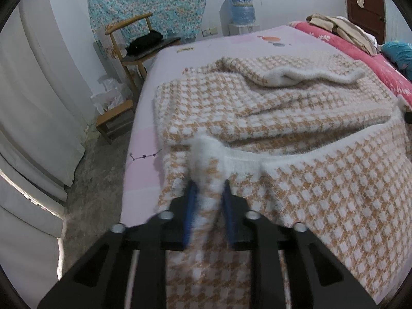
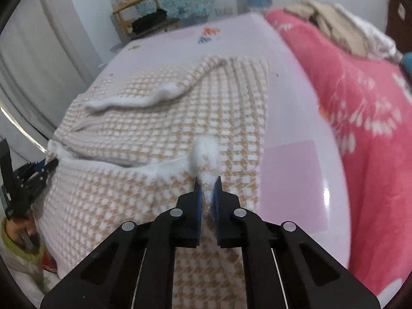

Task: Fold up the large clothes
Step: 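Lift the trim with both tools and fold the coat over onto itself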

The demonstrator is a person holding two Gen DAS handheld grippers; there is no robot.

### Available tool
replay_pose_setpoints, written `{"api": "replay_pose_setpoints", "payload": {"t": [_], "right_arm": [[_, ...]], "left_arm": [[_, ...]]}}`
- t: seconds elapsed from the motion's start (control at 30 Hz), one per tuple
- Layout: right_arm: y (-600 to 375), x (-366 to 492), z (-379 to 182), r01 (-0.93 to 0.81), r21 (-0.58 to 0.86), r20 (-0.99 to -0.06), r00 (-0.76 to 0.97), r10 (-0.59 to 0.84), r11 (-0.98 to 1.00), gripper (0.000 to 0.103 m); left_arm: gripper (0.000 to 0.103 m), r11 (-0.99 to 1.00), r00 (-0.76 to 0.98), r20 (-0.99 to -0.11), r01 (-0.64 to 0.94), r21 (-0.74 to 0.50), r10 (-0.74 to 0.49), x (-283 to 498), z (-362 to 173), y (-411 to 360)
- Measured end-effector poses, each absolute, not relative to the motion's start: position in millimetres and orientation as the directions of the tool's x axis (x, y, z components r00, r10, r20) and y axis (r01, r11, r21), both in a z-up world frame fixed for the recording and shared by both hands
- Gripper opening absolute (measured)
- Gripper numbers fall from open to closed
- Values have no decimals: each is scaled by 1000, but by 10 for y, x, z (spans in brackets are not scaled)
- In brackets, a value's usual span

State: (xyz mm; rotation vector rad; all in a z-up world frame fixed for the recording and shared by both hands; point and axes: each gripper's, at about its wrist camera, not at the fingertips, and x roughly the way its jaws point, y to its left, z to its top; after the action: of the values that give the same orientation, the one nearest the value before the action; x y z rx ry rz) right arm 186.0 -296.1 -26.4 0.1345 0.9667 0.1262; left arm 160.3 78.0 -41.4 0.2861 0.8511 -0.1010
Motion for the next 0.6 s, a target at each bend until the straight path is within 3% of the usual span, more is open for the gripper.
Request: {"api": "replay_pose_setpoints", "payload": {"t": [0.07, 0.33, 0.6], "right_arm": [[-2903, 1706, -136, -54, 143, -783, 604, 146, 988, 5], [-2856, 1418, 464, -42, 119, -656, 747, 110, 992, 5], [-2940, 2194, 1057, -88, 52, -526, 845, 102, 995, 5]], "left_arm": [[10, 960, 680, -733, 203, 192, 3, 1514, -321, 803], [8, 971, 791, -609, 185, 151, -56, 1279, 312, 877], [8, 969, 866, -485, 207, 133, -118, 1984, 989, 893]]}}
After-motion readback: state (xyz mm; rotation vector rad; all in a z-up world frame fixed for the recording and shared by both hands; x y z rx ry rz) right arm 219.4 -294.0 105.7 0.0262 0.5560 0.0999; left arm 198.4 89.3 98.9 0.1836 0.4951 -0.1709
